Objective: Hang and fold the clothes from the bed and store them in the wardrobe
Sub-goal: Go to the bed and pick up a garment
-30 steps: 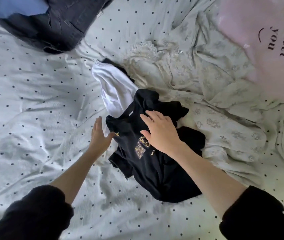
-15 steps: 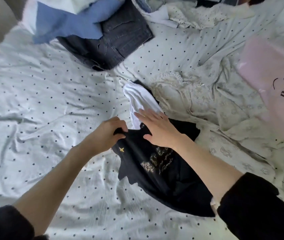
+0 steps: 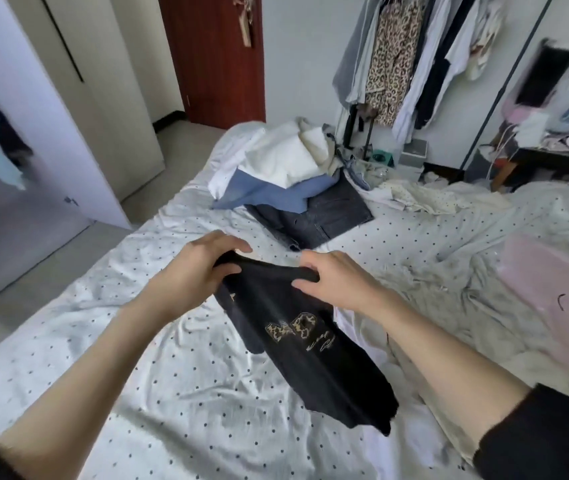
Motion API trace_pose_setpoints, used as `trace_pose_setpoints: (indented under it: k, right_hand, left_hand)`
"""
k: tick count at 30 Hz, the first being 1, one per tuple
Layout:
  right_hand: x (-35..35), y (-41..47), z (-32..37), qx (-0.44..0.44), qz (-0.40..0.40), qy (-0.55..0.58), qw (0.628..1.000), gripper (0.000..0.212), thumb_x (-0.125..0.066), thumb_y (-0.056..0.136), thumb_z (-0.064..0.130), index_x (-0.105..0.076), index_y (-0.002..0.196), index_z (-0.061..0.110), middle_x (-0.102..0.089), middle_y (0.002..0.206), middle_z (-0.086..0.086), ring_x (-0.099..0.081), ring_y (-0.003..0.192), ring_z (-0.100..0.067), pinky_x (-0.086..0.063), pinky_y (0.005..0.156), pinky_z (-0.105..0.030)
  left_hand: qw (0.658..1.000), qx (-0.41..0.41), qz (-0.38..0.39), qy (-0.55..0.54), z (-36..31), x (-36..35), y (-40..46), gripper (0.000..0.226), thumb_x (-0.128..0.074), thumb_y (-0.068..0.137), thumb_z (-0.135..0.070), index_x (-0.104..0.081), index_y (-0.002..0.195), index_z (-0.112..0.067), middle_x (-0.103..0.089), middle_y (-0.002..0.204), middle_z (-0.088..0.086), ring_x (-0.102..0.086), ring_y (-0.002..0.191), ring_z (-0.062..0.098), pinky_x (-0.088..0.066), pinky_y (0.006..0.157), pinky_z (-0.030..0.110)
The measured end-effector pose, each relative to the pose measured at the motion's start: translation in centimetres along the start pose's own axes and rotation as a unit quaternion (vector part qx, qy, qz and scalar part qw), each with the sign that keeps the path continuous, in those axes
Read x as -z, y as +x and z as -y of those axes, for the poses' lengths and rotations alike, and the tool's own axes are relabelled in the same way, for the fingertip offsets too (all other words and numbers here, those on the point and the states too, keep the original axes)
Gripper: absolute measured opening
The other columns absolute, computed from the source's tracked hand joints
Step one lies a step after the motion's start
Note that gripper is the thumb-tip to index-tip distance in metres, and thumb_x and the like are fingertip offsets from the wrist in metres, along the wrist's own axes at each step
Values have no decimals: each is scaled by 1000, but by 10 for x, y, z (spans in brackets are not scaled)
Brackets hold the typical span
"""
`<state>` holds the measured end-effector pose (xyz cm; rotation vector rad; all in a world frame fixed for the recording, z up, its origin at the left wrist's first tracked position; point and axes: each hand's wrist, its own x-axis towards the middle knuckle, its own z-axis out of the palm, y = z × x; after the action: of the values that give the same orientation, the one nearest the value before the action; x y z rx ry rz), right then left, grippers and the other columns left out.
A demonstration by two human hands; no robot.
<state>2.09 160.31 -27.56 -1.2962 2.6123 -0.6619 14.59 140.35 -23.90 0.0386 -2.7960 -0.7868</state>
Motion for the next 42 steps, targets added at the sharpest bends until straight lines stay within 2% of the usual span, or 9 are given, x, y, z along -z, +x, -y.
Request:
trace_pose_setpoints:
  k: [5, 11, 15, 18, 26, 29, 34, 37, 42]
  right_hand:
    - [15, 16, 111, 68, -71, -64, 993, 19, -62, 88, 30, -51, 95, 16, -47, 82, 13, -52, 81, -19, -30, 61, -30]
    - [-34, 71, 259, 158, -115, -81, 977, 14, -62, 85, 20, -52, 88, 10, -52, 99, 0, -43, 104, -19, -30, 71, -23]
    - [-72, 123, 354, 161, -86, 30, 983, 4, -61, 79, 10, -61, 75, 9, -60, 80, 7, -50, 82, -12, -36, 70, -24]
    - [-95, 162, 407, 123, -56, 111, 985, 35, -60, 78, 11, -37, 53, 22, -46, 52, 9, -38, 52, -5, -27, 50, -21]
    - [-150, 301, 528, 199, -1, 99, 975, 31, -62, 81, 20, -37, 62, 19, -43, 57, 6, -39, 59, -16, -28, 51, -25]
    - [-165, 369, 568, 212, 15, 104, 972, 28, -64, 82, 26, -39, 69, 26, -48, 65, 11, -43, 61, -10, -35, 58, -30]
    - [-181, 459, 614, 228, 42, 70, 970, 27, -63, 82, 34, -38, 75, 30, -47, 71, 17, -42, 64, -2, -34, 56, -24]
    - [-192, 510, 643, 242, 35, 18, 969, 27, -61, 83, 38, -37, 75, 29, -50, 73, 14, -43, 63, -5, -33, 54, -25]
    - [-221, 598, 672, 228, 14, -35, 973, 26, -55, 86, 37, -35, 75, 26, -50, 67, 9, -41, 59, -10, -30, 52, -26]
  left_hand:
    - [993, 15, -113, 31, 29, 92, -60, 23, -63, 86, -2, -65, 108, -7, -54, 94, -1, -49, 83, 14, -30, 73, 11]
    - [981, 62, -175, 58, 99, 218, -144, 14, -66, 81, 3, -64, 91, -6, -60, 88, -1, -51, 81, 16, -32, 71, 10]
    - [971, 92, -201, 86, 157, 295, -195, 14, -66, 80, 4, -65, 88, -7, -54, 80, -9, -51, 77, 15, -33, 70, 7]
    - [964, 122, -214, 103, 201, 335, -222, 12, -68, 79, 1, -65, 88, -7, -54, 80, -6, -49, 72, 12, -33, 68, 3]
    - [937, 190, -241, 167, 322, 435, -251, 13, -65, 81, 1, -66, 90, -9, -59, 89, -2, -51, 77, 15, -30, 67, 10]
    - [926, 207, -260, 177, 370, 482, -241, 13, -67, 81, -1, -66, 91, -10, -60, 90, -2, -53, 77, 16, -35, 70, 14]
    - [917, 229, -273, 178, 448, 538, -225, 13, -68, 82, -4, -65, 90, -14, -58, 87, -6, -55, 78, 15, -38, 70, 15]
    - [916, 238, -276, 165, 498, 567, -213, 13, -67, 83, -4, -65, 91, -13, -60, 89, -3, -54, 79, 15, -35, 68, 10]
    - [922, 229, -283, 132, 588, 592, -182, 13, -63, 84, -2, -64, 95, -10, -54, 90, -4, -52, 83, 15, -37, 75, 17]
